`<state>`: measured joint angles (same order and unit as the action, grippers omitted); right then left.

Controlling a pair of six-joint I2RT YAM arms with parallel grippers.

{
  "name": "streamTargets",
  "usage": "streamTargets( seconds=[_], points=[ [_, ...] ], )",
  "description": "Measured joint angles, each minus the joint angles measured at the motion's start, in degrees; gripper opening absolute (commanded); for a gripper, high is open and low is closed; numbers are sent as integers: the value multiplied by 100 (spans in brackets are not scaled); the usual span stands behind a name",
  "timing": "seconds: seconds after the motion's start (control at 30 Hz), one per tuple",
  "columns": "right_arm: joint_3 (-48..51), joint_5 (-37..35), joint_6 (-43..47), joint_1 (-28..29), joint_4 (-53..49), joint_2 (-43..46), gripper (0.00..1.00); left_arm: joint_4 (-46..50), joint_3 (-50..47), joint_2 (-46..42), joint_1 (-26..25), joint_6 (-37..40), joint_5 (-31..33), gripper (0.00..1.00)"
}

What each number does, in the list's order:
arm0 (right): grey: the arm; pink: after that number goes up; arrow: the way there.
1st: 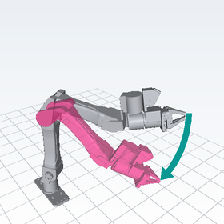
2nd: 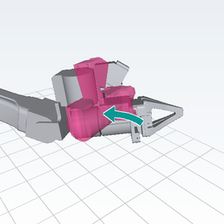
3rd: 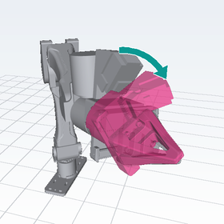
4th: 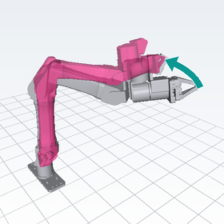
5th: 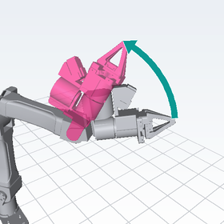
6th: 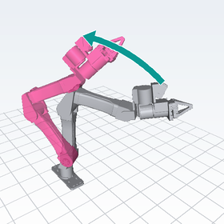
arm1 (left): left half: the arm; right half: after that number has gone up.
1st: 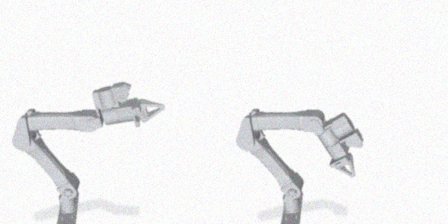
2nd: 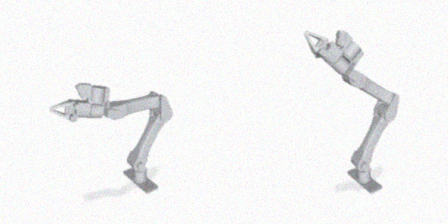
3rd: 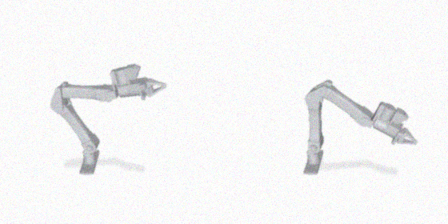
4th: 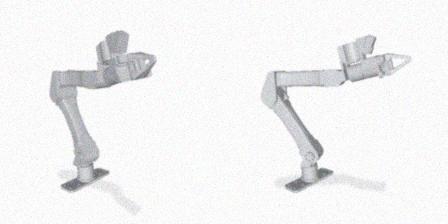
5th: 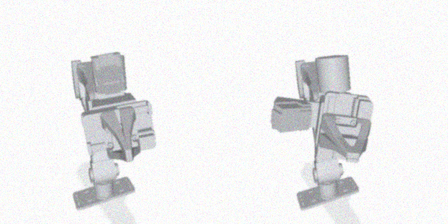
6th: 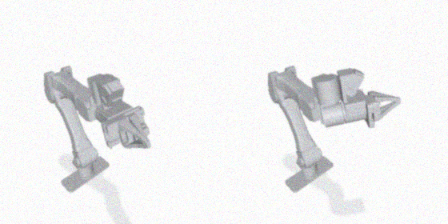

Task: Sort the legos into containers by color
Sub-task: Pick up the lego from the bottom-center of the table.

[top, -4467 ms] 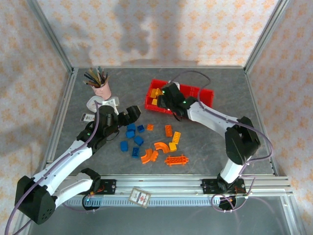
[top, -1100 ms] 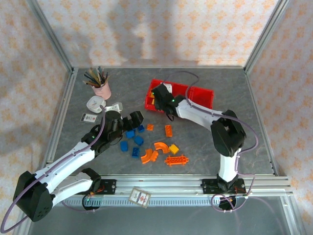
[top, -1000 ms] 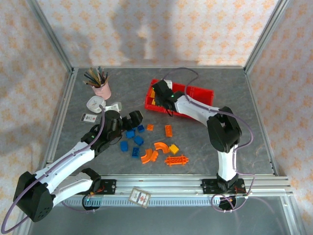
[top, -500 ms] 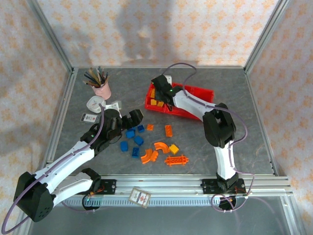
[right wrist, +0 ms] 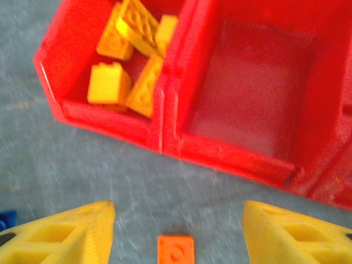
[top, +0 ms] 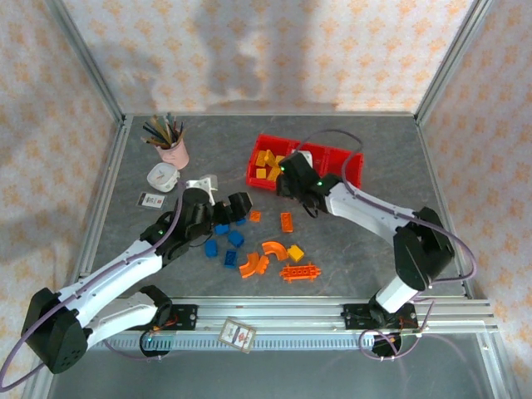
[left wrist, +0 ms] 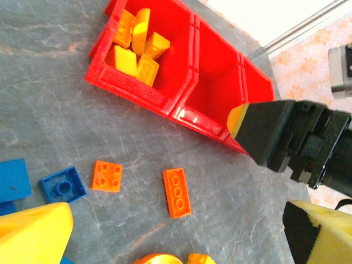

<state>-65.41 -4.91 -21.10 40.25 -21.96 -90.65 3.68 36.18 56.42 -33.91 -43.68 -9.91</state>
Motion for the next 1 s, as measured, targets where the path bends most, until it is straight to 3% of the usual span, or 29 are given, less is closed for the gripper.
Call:
streamTargets(
  seconds=[0.5,1.0],
  points=[
    [1849,197,-785,800,-11,887,73,-7,-356,-168,-549,-472,136,99],
    [2400,472,-1283,1469,17,1180,76,-9,-413,-177,-623,-601,184,99]
  ],
)
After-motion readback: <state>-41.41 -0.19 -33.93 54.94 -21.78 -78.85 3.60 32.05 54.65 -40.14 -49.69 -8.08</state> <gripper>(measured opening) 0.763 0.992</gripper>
